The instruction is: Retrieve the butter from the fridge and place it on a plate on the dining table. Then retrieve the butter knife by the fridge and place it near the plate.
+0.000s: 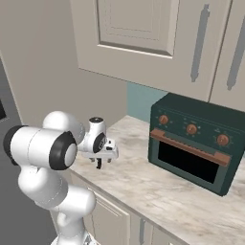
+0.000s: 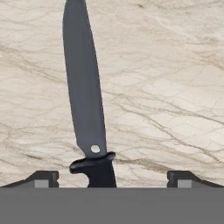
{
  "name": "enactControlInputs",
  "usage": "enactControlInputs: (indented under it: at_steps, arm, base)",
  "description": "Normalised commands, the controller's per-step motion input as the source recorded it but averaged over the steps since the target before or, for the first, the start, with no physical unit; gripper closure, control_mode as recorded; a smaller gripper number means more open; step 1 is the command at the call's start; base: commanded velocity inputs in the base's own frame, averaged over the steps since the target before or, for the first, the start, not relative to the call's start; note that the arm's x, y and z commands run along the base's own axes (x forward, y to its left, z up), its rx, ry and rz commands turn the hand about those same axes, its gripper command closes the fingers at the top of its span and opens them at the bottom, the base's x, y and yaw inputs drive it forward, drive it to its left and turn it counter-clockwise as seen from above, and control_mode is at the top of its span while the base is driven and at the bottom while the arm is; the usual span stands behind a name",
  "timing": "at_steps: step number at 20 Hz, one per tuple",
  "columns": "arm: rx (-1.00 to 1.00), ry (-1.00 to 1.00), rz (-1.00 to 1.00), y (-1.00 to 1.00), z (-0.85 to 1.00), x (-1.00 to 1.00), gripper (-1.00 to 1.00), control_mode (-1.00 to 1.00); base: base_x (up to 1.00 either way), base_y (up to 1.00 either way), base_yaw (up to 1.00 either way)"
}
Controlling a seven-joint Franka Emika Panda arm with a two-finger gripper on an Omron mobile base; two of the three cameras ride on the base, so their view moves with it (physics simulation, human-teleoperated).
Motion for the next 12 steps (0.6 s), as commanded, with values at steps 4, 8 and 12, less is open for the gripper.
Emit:
enactControlInputs:
  at_steps: [4,8,12]
  arm:
    - [0.0,0.0,0.0,0.01,-0.12,0.0,1.0,-1.0]
    - [0.0,0.0,0.0,0.01,-0.14,0.0,1.0,-1.0]
    - [0.0,0.0,0.0,0.0,-0.11,0.0,1.0,-1.0]
  base:
    - [0.0,0.0,0.0]
    - [0.0,0.0,0.0]
    - [0.0,0.0,0.0]
